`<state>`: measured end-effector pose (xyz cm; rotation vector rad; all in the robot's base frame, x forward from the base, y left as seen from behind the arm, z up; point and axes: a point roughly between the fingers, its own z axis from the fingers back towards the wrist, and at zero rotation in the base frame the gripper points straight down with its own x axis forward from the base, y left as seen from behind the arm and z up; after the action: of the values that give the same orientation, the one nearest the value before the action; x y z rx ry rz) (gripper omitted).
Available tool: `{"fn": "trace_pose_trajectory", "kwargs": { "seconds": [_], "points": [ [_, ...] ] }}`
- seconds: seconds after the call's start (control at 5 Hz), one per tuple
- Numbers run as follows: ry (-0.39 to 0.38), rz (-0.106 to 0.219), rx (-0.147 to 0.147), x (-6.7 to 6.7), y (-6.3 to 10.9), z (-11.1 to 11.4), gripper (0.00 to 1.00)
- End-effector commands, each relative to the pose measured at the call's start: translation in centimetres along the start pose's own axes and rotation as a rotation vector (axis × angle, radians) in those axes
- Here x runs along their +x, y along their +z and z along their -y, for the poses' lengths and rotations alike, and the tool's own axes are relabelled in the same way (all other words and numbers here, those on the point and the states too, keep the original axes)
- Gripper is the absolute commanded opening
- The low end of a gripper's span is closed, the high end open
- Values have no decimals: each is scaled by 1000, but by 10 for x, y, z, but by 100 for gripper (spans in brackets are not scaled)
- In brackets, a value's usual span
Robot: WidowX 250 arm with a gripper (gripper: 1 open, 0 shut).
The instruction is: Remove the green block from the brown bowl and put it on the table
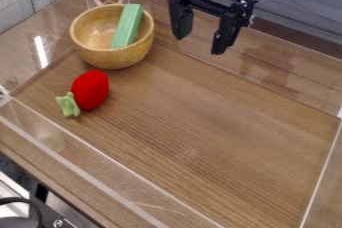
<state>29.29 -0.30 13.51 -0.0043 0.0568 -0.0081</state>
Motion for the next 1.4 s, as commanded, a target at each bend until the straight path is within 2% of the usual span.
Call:
{"fn": "trace_pose_trajectory", "kwargs": {
  "seconds": [0.0, 0.2, 0.6, 1.0, 1.2],
  "points": [
    [18, -9, 7, -1, -3, -17, 100],
    [50, -7, 13, -3, -4, -41, 100],
    [127, 51, 28, 7, 2, -114, 100],
    [174, 68, 36, 28, -14, -147, 100],
    [187, 67, 39, 34, -25, -160, 100]
  ]
}}
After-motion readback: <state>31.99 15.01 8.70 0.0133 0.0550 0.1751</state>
